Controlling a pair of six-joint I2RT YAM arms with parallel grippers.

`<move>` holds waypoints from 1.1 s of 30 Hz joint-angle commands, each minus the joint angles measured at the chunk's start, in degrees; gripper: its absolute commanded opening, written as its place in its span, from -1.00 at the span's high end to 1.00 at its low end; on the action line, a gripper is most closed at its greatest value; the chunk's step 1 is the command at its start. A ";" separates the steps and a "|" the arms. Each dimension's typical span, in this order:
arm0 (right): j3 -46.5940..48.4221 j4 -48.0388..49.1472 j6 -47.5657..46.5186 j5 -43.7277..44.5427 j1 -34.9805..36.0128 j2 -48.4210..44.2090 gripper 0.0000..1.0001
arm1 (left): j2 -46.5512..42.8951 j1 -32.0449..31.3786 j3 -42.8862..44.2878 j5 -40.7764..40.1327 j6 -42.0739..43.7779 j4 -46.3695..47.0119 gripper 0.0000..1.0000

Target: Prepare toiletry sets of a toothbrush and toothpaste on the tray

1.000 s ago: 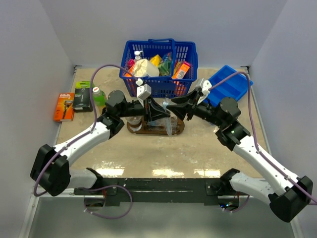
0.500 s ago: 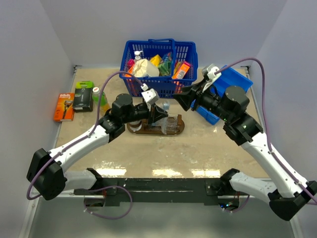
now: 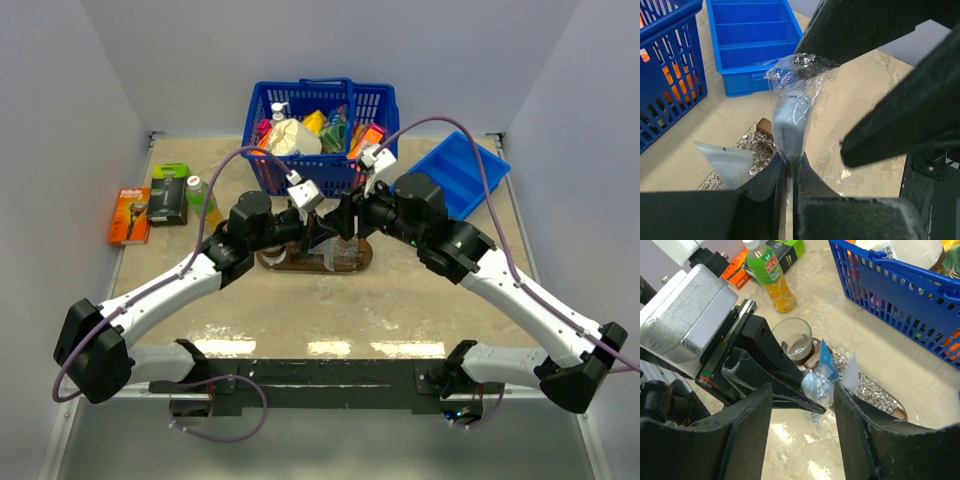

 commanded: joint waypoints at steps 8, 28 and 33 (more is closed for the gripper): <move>4.43 -0.03 2.22 9.64 3.80 3.61 0.03 | -0.97 -0.62 2.63 -1.33 1.23 0.98 1.00; 6.10 -3.54 2.22 17.47 7.06 7.04 0.19 | -1.15 -0.62 2.63 -2.39 1.14 0.71 1.00; 5.66 -2.49 2.22 16.24 7.15 6.95 0.49 | -1.33 -0.62 2.46 -2.04 1.14 1.07 1.00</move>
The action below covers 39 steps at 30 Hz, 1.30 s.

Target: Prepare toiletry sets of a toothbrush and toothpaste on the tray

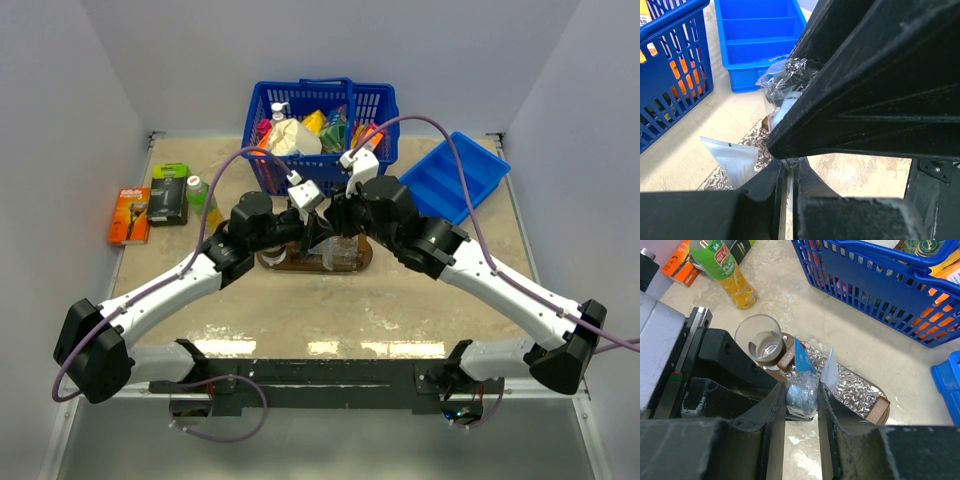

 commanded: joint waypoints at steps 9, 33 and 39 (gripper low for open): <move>1.99 3.65 1.37 -2.59 0.57 -3.26 0.95 | -3.17 -0.31 2.79 0.72 2.76 0.84 0.32; -1.51 9.35 -11.46 15.43 -0.57 -7.58 1.00 | -14.25 16.47 -0.46 -19.05 -1.54 -2.15 -1.00; -7.41 18.57 -12.87 12.97 -1.28 -6.35 1.00 | -13.19 16.74 -1.25 -19.49 -1.45 -1.79 -1.00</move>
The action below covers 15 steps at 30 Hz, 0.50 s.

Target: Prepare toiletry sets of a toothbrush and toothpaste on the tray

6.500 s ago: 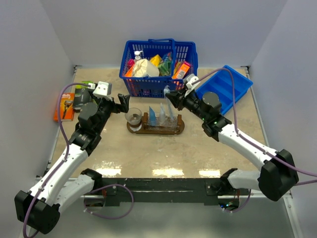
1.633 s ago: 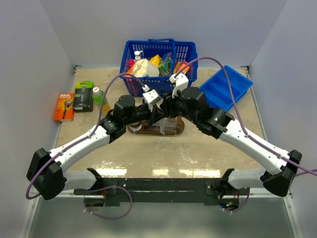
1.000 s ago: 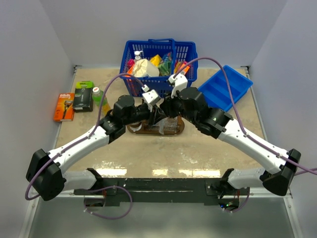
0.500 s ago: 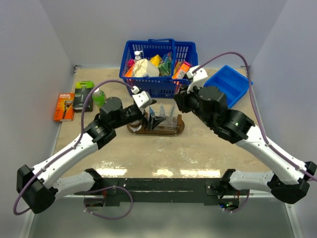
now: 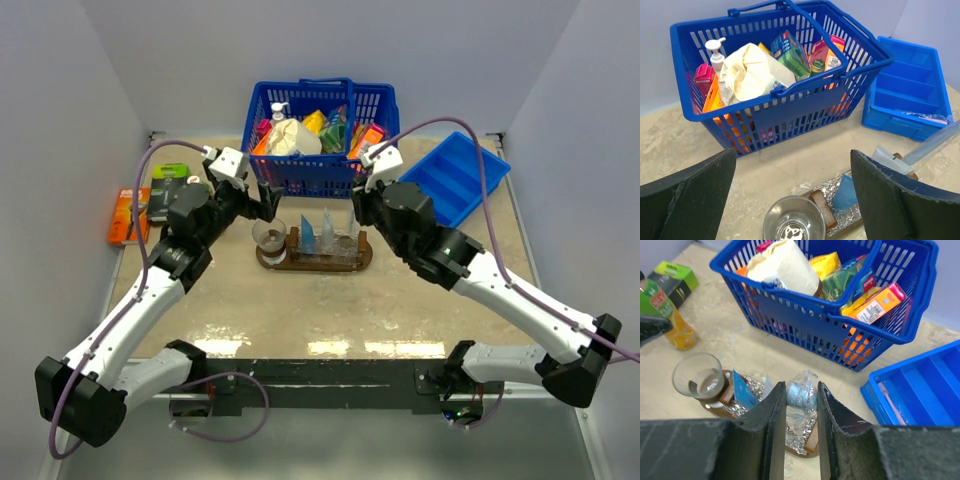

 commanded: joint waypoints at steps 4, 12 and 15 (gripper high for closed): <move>-5.81 13.02 -2.97 -2.23 -0.58 0.50 1.00 | 0.34 0.15 -1.17 -2.10 -1.21 1.16 -1.00; -7.74 13.91 -2.71 -3.11 -0.58 2.25 1.00 | 0.95 0.15 -1.26 -2.19 -1.03 1.16 -1.00; -7.66 13.29 -2.45 -3.55 -0.58 2.96 1.00 | 1.22 0.15 -1.26 -2.01 -0.94 1.24 -1.00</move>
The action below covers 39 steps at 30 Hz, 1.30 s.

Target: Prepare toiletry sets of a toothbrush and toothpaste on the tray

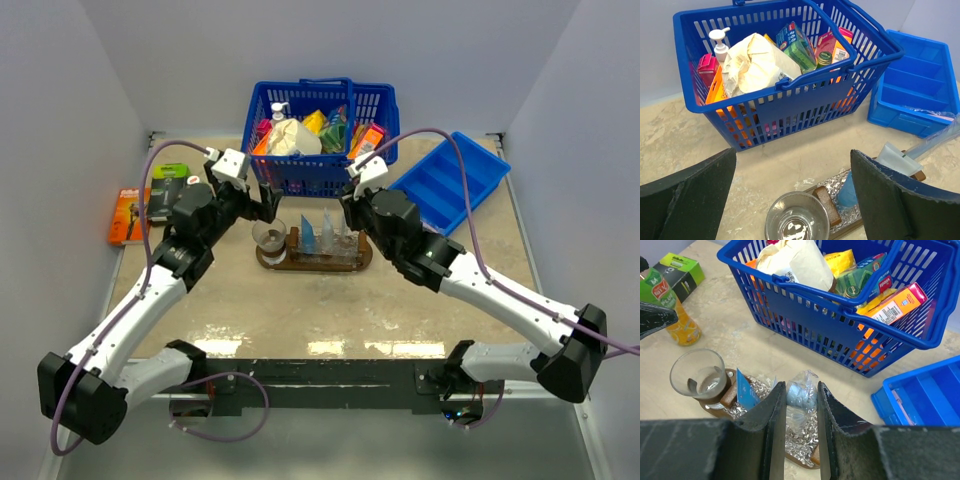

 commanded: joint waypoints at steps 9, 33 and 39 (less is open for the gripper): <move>0.50 -0.08 0.38 -0.51 -0.23 0.01 1.00 | 0.81 0.17 -0.36 -0.35 -0.77 1.62 -1.00; -5.74 7.29 0.73 0.37 -0.14 2.29 1.00 | 1.69 0.17 -0.27 -0.08 -0.68 1.70 -1.00; -6.44 8.01 0.47 0.54 -0.14 3.34 1.00 | 1.77 0.17 -0.27 -0.17 -0.60 1.62 -1.00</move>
